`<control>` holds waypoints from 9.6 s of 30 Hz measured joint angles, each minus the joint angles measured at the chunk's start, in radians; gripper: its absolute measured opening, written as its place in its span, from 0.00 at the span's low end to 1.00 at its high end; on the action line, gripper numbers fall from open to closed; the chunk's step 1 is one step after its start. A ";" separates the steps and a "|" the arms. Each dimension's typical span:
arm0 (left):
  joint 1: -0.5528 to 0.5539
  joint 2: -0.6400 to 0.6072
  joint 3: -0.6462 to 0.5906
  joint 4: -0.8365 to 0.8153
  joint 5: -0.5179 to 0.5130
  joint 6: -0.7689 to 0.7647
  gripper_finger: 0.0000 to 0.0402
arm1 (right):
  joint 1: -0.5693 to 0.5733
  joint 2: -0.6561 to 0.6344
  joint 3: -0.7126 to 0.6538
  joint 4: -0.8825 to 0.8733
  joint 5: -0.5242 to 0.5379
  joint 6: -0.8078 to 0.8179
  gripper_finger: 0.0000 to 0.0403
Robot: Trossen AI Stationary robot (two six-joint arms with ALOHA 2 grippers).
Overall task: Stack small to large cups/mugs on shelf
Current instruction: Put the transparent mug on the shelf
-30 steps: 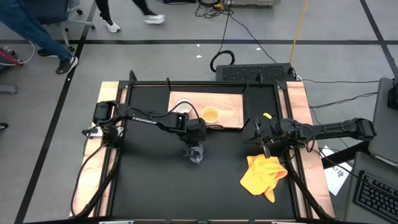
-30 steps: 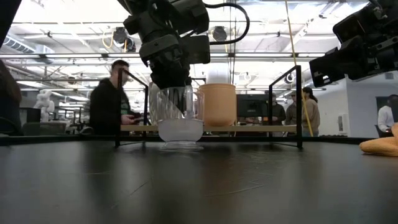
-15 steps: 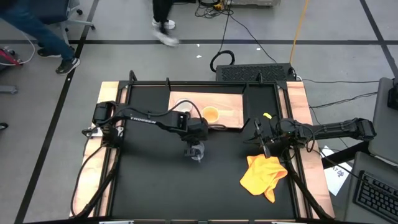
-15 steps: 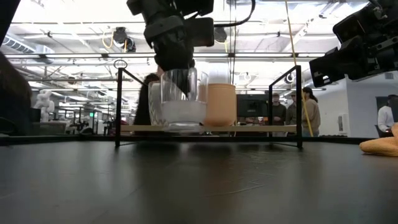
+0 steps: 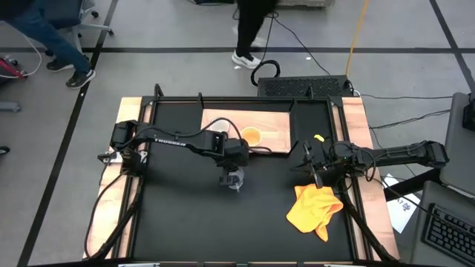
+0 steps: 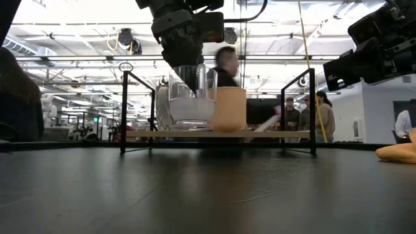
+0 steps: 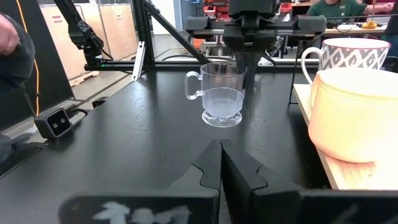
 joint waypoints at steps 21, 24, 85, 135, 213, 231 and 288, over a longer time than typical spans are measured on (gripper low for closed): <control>0.000 -0.085 0.001 -0.014 -0.045 -0.010 0.00 | 0.000 0.000 0.000 0.008 0.000 0.000 0.00; 0.000 -0.124 0.001 -0.018 -0.045 -0.010 0.00 | 0.000 0.000 0.000 0.014 0.000 0.000 0.00; 0.032 0.199 0.554 -0.221 0.013 0.073 0.00 | 0.000 0.007 0.000 0.014 0.000 0.014 0.00; -0.039 0.489 0.732 -0.253 -0.016 0.106 0.00 | 0.000 0.006 0.000 -0.013 0.000 0.015 0.00; -0.054 0.548 0.597 -0.023 -0.018 0.027 0.05 | 0.000 0.007 0.000 -0.023 0.000 0.042 0.00; -0.063 0.546 0.592 -0.013 -0.016 0.024 0.17 | 0.000 0.006 0.000 -0.028 0.000 0.042 0.00; -0.085 0.542 0.718 -0.167 -0.026 -0.034 0.37 | 0.000 0.007 0.000 -0.046 0.000 0.042 0.00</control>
